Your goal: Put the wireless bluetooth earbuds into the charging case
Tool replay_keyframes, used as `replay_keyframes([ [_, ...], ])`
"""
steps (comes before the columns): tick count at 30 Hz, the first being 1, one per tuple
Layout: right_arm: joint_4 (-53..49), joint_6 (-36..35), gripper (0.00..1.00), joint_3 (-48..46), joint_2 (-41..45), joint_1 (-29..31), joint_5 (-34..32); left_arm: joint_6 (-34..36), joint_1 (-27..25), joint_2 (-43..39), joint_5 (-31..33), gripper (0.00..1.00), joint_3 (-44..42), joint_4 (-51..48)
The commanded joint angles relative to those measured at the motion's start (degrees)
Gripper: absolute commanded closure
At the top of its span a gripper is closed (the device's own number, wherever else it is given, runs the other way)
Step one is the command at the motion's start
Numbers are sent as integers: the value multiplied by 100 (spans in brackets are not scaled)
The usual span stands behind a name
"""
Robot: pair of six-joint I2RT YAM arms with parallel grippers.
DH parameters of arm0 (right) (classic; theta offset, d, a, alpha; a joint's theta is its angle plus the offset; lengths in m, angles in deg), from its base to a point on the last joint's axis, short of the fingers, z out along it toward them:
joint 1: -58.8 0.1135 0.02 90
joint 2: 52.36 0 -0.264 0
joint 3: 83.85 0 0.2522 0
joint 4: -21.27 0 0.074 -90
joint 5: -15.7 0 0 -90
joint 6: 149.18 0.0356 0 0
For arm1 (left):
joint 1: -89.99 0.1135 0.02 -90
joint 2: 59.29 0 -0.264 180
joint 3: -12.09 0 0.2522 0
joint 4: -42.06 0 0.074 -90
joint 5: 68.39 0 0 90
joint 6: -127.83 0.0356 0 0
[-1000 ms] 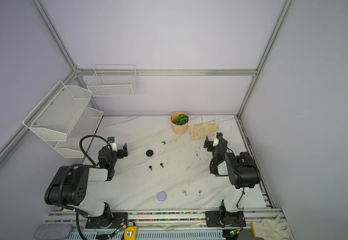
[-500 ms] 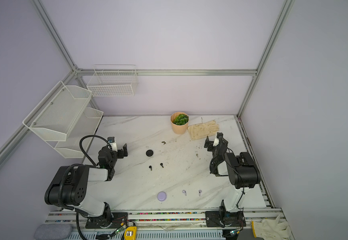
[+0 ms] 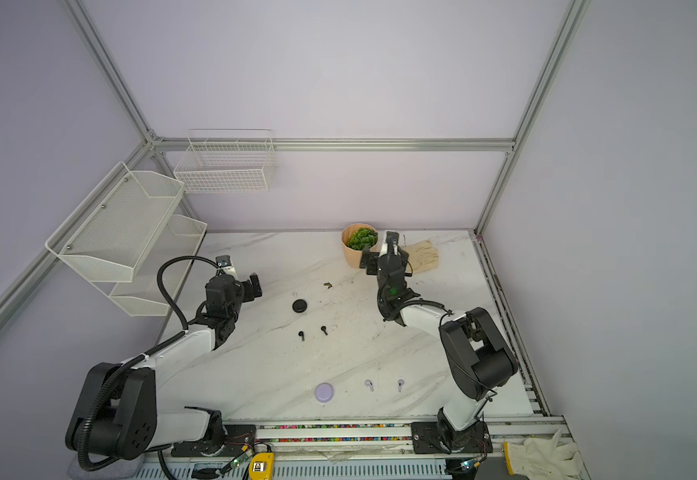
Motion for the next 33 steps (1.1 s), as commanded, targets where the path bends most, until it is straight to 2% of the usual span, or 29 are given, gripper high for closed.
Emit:
replay_keyframes([
  [1, -2258, 978, 3, 813, -577, 400, 1167, -1457, -34, 255, 84, 0, 685, -2080],
  [3, -2987, 993, 3, 1411, -939, 759, 1422, -1834, -32, 303, -108, 0, 809, -2682],
  [7, -3838, 594, 3, 2298, -1541, 1234, 1636, -2283, 28, 305, -738, 0, 826, -3213],
  [12, -4452, 385, 4, 3224, -2240, 1405, 2040, -2548, 335, 564, -2098, 1, 756, -3219],
  [15, -5111, 665, 5, 3907, -2652, 1493, 1776, -2698, 448, 702, -2681, 3, 717, -3214],
  [17, -5804, 1138, 13, 4547, -2972, 1552, 1425, -2716, 473, 769, -2857, 4, 701, -3231],
  [19, -6438, 1478, 15, 5093, -3231, 1632, 1210, -2740, 486, 832, -3033, 4, 709, -3231],
  [23, -6635, 1781, 15, 5326, -3397, 1816, 1270, -2771, 487, 956, -3223, 4, 821, -3214],
  [25, -6651, 1691, 15, 5380, -3438, 1851, 1319, -2762, 487, 973, -3285, 4, 860, -3205],
  [28, -6611, 1181, 15, 5491, -3528, 1851, 1708, -2762, 489, 948, -3379, 4, 830, -3172],
  [33, -6480, 515, 14, 5561, -3558, 1841, 1804, -2727, 512, 863, -3371, 4, 756, -3148],
])
